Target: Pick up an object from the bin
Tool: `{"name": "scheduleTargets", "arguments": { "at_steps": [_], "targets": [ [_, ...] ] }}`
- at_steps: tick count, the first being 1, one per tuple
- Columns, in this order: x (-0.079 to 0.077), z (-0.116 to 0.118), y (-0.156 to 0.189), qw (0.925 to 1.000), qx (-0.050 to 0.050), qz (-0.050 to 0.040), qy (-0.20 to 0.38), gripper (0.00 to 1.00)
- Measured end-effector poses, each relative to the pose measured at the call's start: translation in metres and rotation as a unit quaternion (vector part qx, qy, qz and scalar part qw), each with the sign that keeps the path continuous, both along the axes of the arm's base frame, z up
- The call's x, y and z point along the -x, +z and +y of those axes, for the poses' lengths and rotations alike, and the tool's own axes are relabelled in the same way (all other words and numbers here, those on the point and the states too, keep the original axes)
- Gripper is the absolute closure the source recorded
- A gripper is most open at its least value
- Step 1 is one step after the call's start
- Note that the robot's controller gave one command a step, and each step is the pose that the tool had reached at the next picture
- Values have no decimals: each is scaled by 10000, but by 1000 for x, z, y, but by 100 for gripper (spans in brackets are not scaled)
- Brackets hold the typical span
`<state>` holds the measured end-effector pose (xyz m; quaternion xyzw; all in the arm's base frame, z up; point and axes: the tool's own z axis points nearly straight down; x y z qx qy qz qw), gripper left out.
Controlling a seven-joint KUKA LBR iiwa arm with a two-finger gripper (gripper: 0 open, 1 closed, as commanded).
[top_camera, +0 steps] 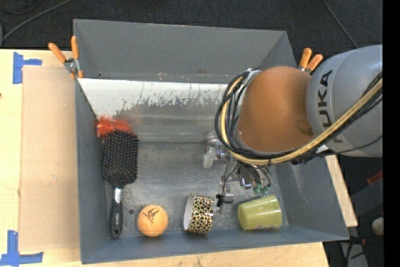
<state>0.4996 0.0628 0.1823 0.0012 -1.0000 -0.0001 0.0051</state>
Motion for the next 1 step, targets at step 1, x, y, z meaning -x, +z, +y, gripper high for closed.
{"name": "scheduleTargets", "arguments": {
  "at_steps": [1],
  "targets": [
    [-2,0,4,10000,-3,-41,-14,0]
  ]
}}
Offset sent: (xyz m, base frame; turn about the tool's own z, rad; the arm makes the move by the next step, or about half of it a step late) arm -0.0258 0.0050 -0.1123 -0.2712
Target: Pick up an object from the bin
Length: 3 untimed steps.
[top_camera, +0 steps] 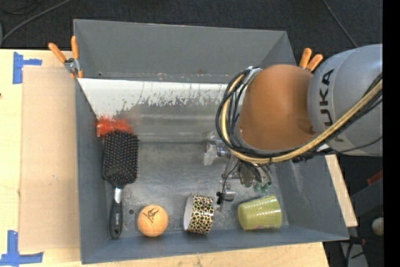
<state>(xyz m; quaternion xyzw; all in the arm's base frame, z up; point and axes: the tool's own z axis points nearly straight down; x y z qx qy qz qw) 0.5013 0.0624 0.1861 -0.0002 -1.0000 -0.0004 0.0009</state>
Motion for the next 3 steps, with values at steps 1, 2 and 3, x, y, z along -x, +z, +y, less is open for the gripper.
{"name": "scheduleTargets", "arguments": {
  "at_steps": [1,2,3],
  "targets": [
    [16,4,-65,9968,2,10,794,0],
    [24,21,-68,9676,5,-36,2525,0],
    [26,38,-74,9750,8,43,2220,0]
  ]
}}
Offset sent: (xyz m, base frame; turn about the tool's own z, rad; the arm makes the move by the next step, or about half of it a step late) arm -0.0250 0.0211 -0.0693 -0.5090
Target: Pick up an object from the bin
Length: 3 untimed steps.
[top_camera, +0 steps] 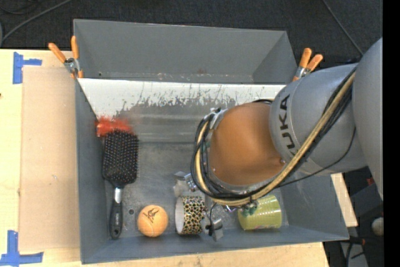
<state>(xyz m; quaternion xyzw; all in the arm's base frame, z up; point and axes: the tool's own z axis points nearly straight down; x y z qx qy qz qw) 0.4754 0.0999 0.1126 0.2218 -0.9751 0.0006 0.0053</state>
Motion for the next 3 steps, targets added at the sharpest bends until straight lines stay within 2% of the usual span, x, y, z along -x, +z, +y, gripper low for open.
{"name": "scheduleTargets", "arguments": {
  "at_steps": [1,2,3],
  "targets": [
    [-14,4,-26,9898,37,-64,1424,0],
    [-7,3,-39,9951,-19,-101,979,100],
    [-7,3,-39,9952,-19,-102,977,100]
  ]
}}
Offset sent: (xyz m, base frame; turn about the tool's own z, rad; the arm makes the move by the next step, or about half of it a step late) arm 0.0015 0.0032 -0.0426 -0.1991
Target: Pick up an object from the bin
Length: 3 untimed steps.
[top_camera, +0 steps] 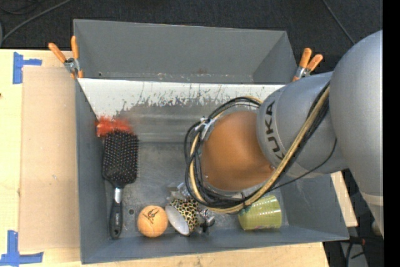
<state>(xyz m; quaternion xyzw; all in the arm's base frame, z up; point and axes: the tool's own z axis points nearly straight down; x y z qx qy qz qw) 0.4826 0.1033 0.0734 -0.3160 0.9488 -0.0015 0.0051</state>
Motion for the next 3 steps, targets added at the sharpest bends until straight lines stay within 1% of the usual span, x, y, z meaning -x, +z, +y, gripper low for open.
{"name": "scheduleTargets", "arguments": {
  "at_steps": [1,3],
  "targets": [
    [5,0,38,10000,11,78,0,100],
    [4,1,95,10000,5,69,-9,100]
  ]
}}
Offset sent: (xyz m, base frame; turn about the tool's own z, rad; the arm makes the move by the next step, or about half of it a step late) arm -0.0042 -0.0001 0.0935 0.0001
